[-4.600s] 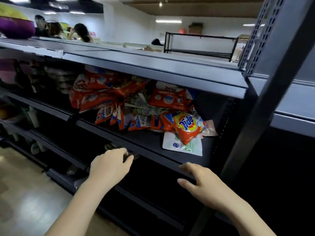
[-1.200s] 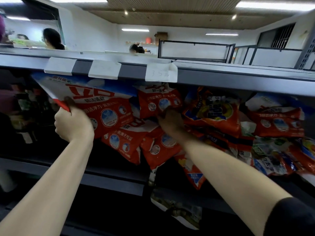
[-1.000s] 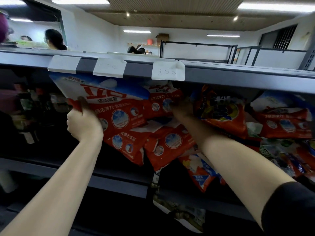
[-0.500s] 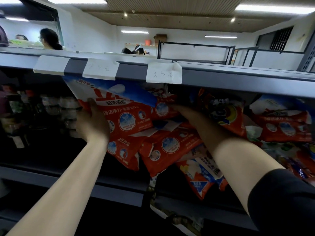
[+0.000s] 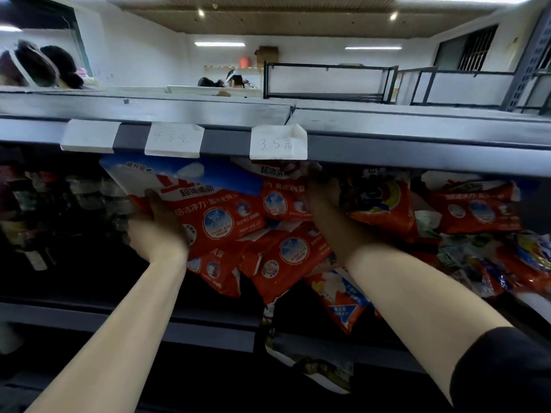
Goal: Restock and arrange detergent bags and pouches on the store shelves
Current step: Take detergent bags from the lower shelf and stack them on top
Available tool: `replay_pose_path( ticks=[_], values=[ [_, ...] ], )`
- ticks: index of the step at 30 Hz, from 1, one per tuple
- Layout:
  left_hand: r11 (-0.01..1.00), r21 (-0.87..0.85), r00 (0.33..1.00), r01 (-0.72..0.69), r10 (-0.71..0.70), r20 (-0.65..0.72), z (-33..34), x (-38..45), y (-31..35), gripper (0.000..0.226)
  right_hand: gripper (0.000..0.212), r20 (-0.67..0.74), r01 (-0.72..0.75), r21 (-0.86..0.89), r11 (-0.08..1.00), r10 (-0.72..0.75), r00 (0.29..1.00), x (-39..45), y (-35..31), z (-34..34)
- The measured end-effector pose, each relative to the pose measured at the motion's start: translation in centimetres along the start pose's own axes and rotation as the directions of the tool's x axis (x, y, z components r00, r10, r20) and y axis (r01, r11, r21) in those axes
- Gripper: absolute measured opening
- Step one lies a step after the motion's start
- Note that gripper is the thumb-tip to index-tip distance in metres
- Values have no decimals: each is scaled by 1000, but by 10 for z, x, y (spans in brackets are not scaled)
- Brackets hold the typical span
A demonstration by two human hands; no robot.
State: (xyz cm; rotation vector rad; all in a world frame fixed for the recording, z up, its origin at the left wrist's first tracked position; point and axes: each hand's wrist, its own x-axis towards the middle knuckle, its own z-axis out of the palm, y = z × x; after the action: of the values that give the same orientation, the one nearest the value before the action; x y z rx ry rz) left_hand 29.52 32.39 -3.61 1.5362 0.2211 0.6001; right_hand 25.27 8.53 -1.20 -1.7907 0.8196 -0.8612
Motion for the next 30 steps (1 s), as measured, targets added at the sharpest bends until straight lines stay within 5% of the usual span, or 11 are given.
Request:
replay_pose_path(
  ticks=[4,9,12,17,30],
  values=[
    [992,-93,996,90,-86,37,-1,2,2,48,33,-252,26,122,992,5,968,-34,-4,-25],
    [961,-209,970,181,-140,197,3,-9,8,32,24,-412,182,222,958,-77,908,-62,-8,-73],
    [949,-259,948,179,-96,302,6,-28,13,27,28,-492,132,210,969,-12,870,-79,-3,-106],
    [955,-186,889,230,-129,439,9,-80,26,23,29,-573,102,294,950,90,814,-108,17,-175],
    [976,81,753,205,-210,623,-11,-266,56,47,41,-755,84,12,996,-47,655,-211,85,-381]
  ],
)
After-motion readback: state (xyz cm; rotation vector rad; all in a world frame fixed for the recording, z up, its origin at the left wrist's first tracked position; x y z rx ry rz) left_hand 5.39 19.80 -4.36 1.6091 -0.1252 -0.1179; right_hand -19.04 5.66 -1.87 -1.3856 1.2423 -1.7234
